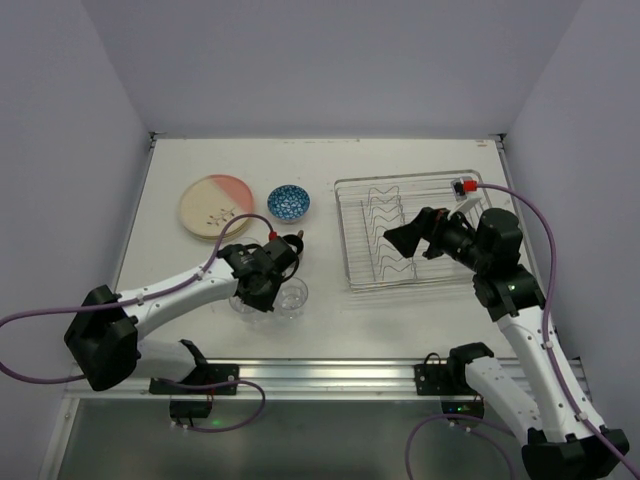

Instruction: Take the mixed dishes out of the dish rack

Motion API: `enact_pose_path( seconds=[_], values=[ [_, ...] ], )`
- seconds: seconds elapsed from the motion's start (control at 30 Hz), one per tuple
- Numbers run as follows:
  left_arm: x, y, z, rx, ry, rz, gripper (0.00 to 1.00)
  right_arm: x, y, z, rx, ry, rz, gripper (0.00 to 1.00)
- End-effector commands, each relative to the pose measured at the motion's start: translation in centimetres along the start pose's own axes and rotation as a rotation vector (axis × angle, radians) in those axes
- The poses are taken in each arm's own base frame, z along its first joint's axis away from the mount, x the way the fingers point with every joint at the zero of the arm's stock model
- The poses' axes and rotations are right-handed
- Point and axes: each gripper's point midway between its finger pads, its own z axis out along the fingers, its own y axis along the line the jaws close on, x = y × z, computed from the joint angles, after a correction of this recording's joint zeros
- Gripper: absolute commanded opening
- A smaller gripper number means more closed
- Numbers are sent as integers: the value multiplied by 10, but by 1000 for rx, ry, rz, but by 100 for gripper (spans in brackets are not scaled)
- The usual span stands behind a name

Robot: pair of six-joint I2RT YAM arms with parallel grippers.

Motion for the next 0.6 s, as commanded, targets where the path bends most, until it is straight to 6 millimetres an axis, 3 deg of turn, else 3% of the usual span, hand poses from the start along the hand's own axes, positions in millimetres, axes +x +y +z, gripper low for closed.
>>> enact_pose_path(
  seconds=[0.0, 0.17, 0.57],
  values=[
    [-9, 3, 0, -3, -36, 9, 11, -4, 3, -3, -12, -16, -26, 99],
    [-17, 1, -3, 9, -65, 16, 22, -3, 2, -3, -7, -17, -29, 99],
    [-36, 4, -7, 0, -112, 9, 23, -7, 3, -4, -10, -26, -35, 99]
  ],
)
